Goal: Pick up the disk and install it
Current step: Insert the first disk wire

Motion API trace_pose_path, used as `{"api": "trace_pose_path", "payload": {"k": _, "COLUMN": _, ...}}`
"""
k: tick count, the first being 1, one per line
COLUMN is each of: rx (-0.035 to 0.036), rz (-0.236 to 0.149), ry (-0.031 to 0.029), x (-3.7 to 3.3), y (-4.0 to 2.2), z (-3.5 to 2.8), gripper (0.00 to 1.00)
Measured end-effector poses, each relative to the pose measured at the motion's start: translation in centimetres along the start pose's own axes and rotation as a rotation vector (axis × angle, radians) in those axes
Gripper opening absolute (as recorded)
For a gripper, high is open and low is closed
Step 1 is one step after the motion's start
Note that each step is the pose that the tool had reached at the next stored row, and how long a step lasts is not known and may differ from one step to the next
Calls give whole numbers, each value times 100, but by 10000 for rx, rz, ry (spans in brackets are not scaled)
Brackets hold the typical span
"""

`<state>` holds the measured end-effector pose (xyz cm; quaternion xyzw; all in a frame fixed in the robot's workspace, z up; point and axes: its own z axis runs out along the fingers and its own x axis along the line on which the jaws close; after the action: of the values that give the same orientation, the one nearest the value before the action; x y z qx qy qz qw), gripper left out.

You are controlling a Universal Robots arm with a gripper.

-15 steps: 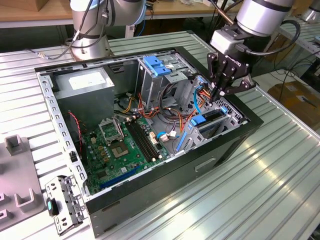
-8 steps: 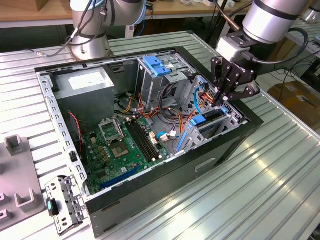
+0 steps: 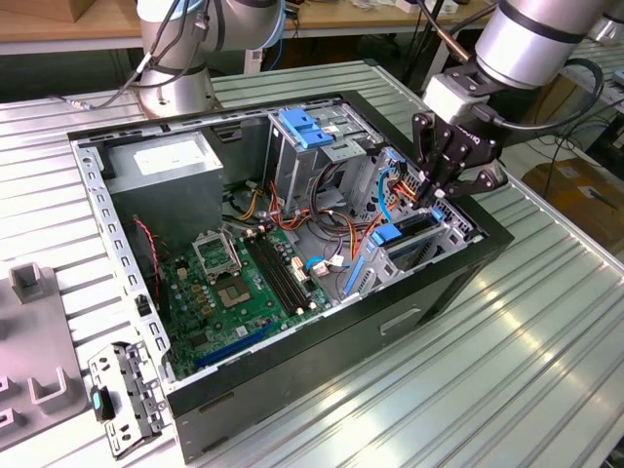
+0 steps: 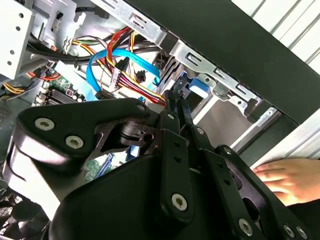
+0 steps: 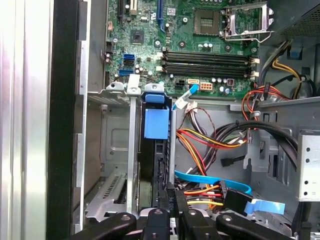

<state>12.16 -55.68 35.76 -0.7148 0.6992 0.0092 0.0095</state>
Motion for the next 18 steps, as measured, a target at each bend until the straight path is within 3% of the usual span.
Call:
{"api": "trace_pose_path", "payload": {"k": 2, "rx": 0, "rz": 17, "ry": -3, "x": 30, "y": 1, "z": 6, "gripper": 16}}
{"api": "trace_pose_path", "payload": {"k": 10, "rx": 12, "rz": 470, "ry": 2, "x": 39, "y": 16, "z": 62, "gripper": 16}}
{"api": "trace_pose_path", "payload": {"k": 13, "rx": 12, "rz": 472, "ry": -1, "x": 81, "y": 18, "z": 70, "gripper": 16}}
{"api": "trace_pose_path", "payload": {"k": 18, "rx": 12, "rz": 468, "ry": -2, "x": 87, "y": 27, "z": 80, "gripper": 16}}
